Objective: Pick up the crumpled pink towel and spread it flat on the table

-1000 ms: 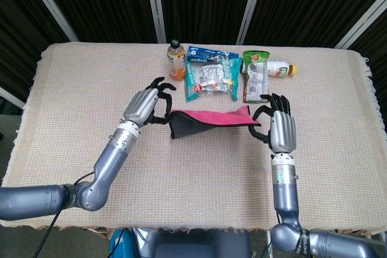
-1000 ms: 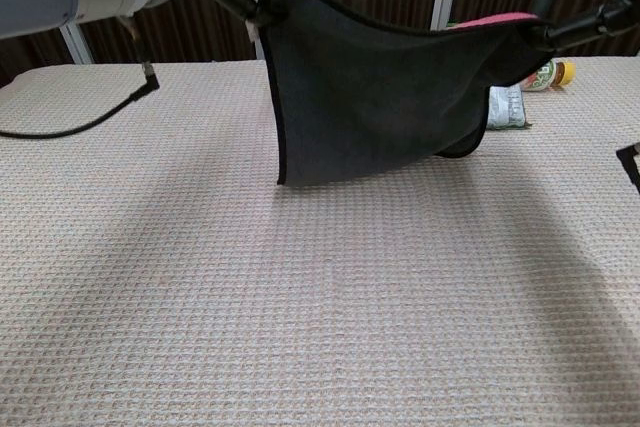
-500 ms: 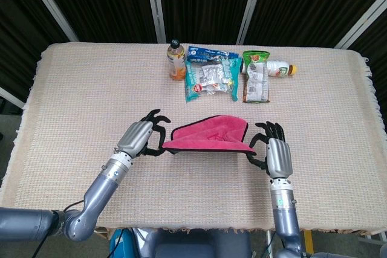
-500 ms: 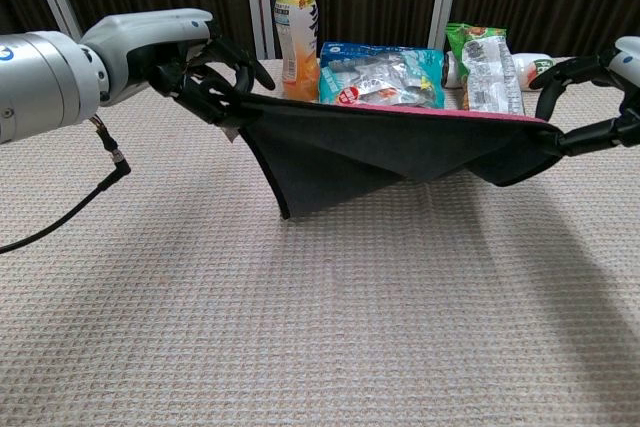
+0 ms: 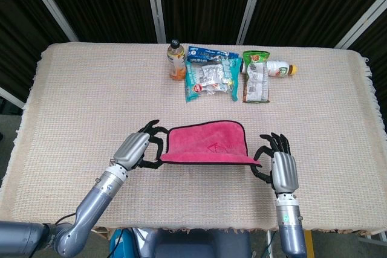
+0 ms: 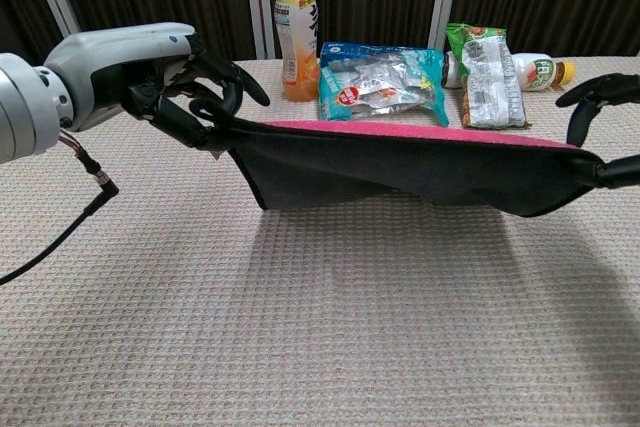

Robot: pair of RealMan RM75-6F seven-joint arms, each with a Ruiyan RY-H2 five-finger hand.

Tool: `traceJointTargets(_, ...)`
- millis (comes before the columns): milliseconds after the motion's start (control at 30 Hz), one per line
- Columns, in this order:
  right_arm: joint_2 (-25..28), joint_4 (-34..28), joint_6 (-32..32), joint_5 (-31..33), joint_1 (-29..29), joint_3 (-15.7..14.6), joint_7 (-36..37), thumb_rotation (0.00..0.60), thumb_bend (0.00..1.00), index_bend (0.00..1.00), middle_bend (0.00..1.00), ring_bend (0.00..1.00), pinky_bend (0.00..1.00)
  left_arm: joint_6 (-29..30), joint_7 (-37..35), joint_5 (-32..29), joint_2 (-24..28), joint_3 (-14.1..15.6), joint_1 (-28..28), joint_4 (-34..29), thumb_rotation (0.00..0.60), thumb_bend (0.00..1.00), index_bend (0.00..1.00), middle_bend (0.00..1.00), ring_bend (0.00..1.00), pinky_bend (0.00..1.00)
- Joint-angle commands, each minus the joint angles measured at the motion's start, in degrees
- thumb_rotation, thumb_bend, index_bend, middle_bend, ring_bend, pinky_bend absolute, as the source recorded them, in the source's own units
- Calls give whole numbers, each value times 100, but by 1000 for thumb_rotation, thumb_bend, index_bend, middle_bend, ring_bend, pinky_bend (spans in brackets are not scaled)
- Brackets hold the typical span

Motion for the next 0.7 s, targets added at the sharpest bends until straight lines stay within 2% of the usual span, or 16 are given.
traceJointTargets(33,-28,17,50,-118,-108,-110,16,600,882,814,250,123,26,44,-37,138,59,77,123,-72,600,403,700,220,42,157)
traceJointTargets(300,-198,197,51,-367,-339,-395,82,600,881,814,250,123,26,54,-96,429,121,270,375,-125,600,403,700,220,42,157)
traceJointTargets(700,-306,433,-91,-516,-526,-488,157,600,881,814,250,124,26,-60,-134,616,5,379,579,-32,600,403,698,220,42,157)
